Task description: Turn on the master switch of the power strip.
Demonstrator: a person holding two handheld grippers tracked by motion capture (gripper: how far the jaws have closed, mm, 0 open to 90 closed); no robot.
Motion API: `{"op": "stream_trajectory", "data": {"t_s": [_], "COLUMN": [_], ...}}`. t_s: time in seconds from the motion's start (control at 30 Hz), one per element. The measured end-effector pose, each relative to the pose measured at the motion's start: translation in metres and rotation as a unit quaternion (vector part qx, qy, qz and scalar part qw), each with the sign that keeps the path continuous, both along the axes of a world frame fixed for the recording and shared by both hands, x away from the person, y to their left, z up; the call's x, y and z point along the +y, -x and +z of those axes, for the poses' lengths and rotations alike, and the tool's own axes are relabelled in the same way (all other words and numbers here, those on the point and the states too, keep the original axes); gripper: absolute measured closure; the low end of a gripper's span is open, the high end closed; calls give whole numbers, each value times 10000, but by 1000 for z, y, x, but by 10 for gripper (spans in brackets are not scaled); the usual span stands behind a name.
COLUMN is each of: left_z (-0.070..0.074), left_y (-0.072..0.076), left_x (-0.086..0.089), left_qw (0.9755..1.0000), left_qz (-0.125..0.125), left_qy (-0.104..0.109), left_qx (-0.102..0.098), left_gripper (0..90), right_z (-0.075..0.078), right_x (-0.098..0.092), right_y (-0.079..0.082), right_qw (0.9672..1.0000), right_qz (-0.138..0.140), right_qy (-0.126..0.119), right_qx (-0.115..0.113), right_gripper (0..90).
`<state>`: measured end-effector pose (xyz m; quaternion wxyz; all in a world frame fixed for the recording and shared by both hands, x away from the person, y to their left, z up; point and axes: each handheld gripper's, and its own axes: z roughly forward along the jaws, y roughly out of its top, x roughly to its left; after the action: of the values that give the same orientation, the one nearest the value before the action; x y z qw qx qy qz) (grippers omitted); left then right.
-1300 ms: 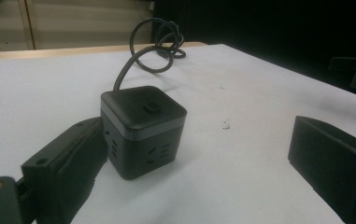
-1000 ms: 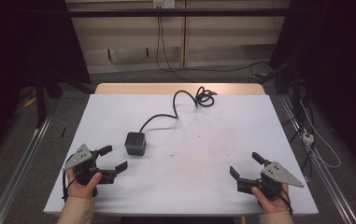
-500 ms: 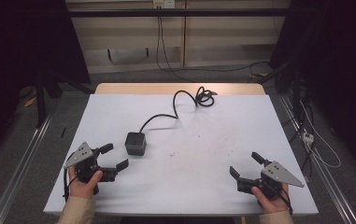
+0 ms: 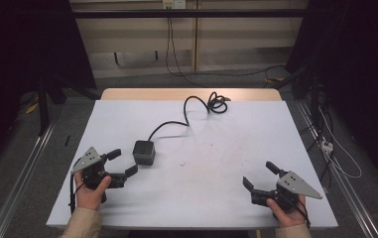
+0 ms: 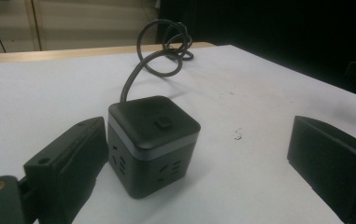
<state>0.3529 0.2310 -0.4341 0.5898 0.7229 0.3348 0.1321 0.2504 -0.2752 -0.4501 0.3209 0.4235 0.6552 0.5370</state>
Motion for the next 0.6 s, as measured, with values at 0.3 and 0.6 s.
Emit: {"op": "stream_trajectory", "data": {"t_s": [0.3, 0.6], "left_z": [2, 3], "left_y": [-7, -10], "left_x": [-5, -8], "left_qw": [10000, 9999], "left_qz": [59, 21], "left_qy": [13, 32], "left_qx": [52, 116], "left_gripper": [49, 67], "right_z": [0, 1], "right_x": [0, 0], "right_y": [0, 0], "right_qw": [10000, 10000], "right_qz": [20, 33], "right_qy": [0, 6], "right_qx": [-8, -24], "right_gripper": [43, 45]}}
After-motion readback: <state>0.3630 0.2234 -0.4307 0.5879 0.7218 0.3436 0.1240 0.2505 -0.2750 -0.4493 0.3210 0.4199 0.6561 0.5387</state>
